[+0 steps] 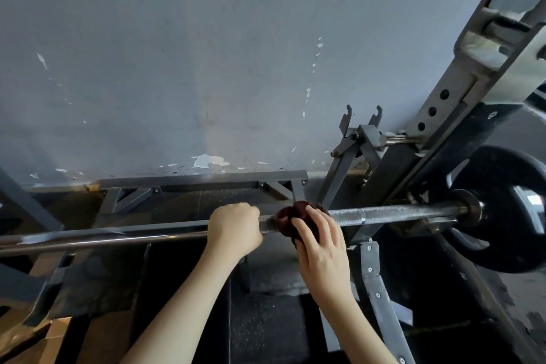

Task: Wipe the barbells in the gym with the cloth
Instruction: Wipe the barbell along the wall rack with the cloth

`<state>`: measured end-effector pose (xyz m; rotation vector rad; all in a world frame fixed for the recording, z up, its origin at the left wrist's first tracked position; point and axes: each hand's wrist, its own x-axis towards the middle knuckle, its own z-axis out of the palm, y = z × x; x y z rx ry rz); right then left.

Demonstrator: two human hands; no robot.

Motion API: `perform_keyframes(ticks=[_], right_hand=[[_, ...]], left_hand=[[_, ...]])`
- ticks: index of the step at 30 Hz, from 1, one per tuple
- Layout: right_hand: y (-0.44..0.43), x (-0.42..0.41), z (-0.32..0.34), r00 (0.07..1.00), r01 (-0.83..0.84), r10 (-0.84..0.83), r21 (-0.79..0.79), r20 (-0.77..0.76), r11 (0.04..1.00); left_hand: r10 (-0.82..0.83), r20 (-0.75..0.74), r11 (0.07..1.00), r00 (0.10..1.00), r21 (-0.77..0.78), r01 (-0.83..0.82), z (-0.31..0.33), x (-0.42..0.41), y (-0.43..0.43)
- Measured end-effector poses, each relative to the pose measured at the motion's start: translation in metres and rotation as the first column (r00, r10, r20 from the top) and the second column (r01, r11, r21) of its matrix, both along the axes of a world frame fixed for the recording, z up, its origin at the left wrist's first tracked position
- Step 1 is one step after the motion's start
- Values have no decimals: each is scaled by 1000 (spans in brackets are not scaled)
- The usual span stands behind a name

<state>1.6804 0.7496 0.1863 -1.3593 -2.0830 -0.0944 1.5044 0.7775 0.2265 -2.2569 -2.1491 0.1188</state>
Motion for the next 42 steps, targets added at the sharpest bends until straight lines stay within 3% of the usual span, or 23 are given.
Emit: perform_keyframes(ticks=[4, 8, 9, 12, 15, 17, 19, 20, 21, 23, 25, 26, 29, 31, 33, 34, 38, 40, 42], right_hand=[[31, -15, 19, 993, 116, -115, -11, 38, 993], [66, -29, 53, 979, 173, -108, -433, 171, 885], [60, -27, 49, 980, 179, -123, -415, 158, 892], [18, -17, 24, 995, 94, -88, -155, 46, 983], [18, -13, 16, 996, 85, -82, -61, 47, 995], [48, -24, 40, 989, 132, -114, -220, 92, 967], [75, -33, 62, 986, 149, -82, -541, 145, 828], [82, -34, 63, 986, 153, -78, -626, 146, 765], [78, -33, 61, 989, 136, -72, -624, 127, 769], [50, -27, 42, 995, 96, -80, -336, 63, 937], [15, -20, 19, 998, 56, -57, -122, -2, 991], [12, -18, 13, 998, 57, -58, -89, -10, 994], [41, -23, 28, 992, 112, -106, -110, 62, 988], [56, -25, 47, 987, 151, -123, -313, 107, 938], [69, -7, 51, 967, 249, -243, -434, 71, 866], [71, 4, 51, 950, 292, -310, -428, 29, 855], [44, 4, 26, 902, 388, -402, -110, -159, 915], [25, -22, 13, 930, 320, -321, -36, -179, 947], [15, -36, 8, 979, 143, -143, -13, -143, 990]], left_hand=[[11, 11, 1000, 1000, 13, -12, -1, 1, -1], [12, 13, 999, 1000, 47, -12, -1, 1, -1], [16, 14, 999, 1000, 46, -17, -1, 2, -2], [33, 8, 998, 999, 54, -33, -4, 2, -2], [37, 5, 996, 999, 83, -37, -6, 2, -2], [22, 4, 994, 1000, 110, -23, -6, 2, -3], [8, 9, 991, 1000, 133, -9, -3, 1, -6], [1, 10, 989, 1000, 148, -3, -3, 1, -7], [-3, 19, 988, 1000, 155, 0, -5, 1, -8], [-2, 57, 986, 998, 165, -7, -8, 2, -8], [-6, 35, 989, 999, 150, 0, -14, 1, -4], [-4, 32, 990, 999, 143, 0, -15, 2, -1], [-13, 45, 989, 999, 151, 7, -18, 1, -5], [-25, 46, 974, 999, 226, 14, -14, 2, -8], [-23, 76, 976, 997, 219, 6, -10, 4, -11], [-36, 99, 976, 994, 215, 14, -11, 3, -12], [-48, 112, 960, 993, 279, 15, -16, 1, -9], [-46, 80, 936, 996, 353, 15, -18, 3, -10], [-31, 50, 913, 998, 408, 8, -22, 5, -12]])
